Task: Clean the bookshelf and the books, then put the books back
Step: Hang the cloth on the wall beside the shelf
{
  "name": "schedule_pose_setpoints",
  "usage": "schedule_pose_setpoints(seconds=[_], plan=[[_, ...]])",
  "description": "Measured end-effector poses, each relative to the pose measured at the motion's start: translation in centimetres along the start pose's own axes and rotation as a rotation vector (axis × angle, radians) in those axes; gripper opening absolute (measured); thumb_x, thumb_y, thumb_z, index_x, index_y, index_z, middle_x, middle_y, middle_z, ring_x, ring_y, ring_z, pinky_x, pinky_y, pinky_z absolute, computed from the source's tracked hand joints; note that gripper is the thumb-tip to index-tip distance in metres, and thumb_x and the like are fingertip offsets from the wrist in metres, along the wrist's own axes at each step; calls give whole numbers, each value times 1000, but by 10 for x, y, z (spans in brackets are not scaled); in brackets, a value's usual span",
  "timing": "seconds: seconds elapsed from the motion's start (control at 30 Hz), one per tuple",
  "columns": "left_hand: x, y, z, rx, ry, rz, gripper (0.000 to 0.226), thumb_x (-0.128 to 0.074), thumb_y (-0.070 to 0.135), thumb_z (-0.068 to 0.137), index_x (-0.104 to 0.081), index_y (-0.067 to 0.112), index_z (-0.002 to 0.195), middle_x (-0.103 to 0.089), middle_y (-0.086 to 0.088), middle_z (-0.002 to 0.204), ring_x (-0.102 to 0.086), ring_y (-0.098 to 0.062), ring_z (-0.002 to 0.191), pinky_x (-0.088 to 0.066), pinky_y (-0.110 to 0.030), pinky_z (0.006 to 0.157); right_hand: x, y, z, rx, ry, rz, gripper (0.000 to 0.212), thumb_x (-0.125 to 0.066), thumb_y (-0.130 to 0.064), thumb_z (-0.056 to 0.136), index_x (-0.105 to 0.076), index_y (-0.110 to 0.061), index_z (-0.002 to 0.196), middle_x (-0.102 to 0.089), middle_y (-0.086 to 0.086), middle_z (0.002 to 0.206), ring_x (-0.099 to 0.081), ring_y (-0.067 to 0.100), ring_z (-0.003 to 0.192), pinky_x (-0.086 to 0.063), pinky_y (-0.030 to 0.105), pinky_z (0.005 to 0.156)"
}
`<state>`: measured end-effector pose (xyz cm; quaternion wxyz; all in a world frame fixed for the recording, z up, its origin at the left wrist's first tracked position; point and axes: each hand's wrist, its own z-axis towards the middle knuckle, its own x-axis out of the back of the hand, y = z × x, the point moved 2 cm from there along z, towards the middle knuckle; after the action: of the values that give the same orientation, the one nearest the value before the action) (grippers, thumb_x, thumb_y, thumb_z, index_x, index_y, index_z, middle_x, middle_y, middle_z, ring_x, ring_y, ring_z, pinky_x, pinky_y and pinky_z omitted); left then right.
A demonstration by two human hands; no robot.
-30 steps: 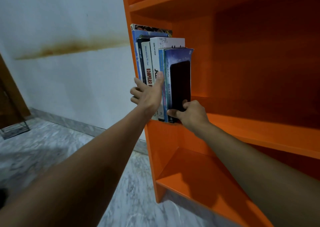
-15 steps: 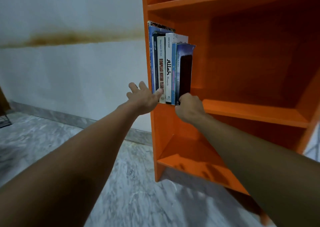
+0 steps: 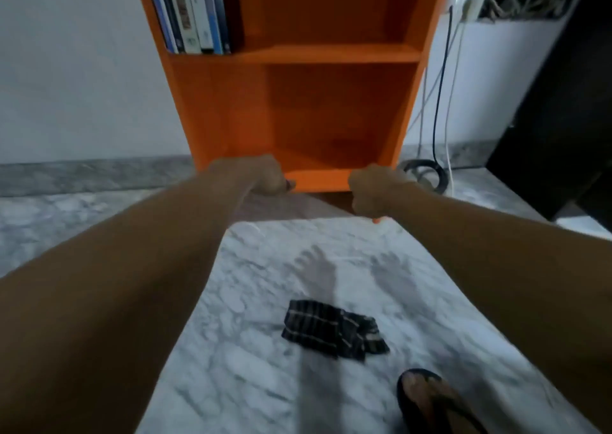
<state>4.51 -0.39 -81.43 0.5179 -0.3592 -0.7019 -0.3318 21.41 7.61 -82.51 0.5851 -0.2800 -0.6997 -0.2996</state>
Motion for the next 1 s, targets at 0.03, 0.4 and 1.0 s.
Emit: schedule_pose_setpoints(seconds=[0.03, 0.4, 1.0], plan=[[-16, 9, 3, -41, -40, 9, 56, -49, 45, 99, -59, -6, 119, -59, -26, 124, -57, -40, 113, -46, -44, 95, -12, 8, -11, -5, -41, -41, 11, -51, -18, 91, -41, -13, 88, -40, 4, 76, -49, 29, 77, -52, 46, 79], [-168, 58, 3, -10, -334, -33, 44, -46, 32, 102, -46, 5, 137, -45, -14, 144, -57, -33, 109, -49, -42, 97, -159, 25, -48, 139, -418, -125, 30, -50, -16, 93, -52, -14, 122, -54, 8, 109, -57, 27, 90, -49, 37, 74], [-282, 21, 10, 60, -206, -587, 7, -73, 11, 82, -70, 16, 86, -68, -5, 90, -64, -23, 86, -46, -24, 69, -254, -21, -8, 202, -483, 360, 50, -48, -4, 93, -33, -14, 139, -46, 6, 82, -50, 27, 77, -44, 39, 65]])
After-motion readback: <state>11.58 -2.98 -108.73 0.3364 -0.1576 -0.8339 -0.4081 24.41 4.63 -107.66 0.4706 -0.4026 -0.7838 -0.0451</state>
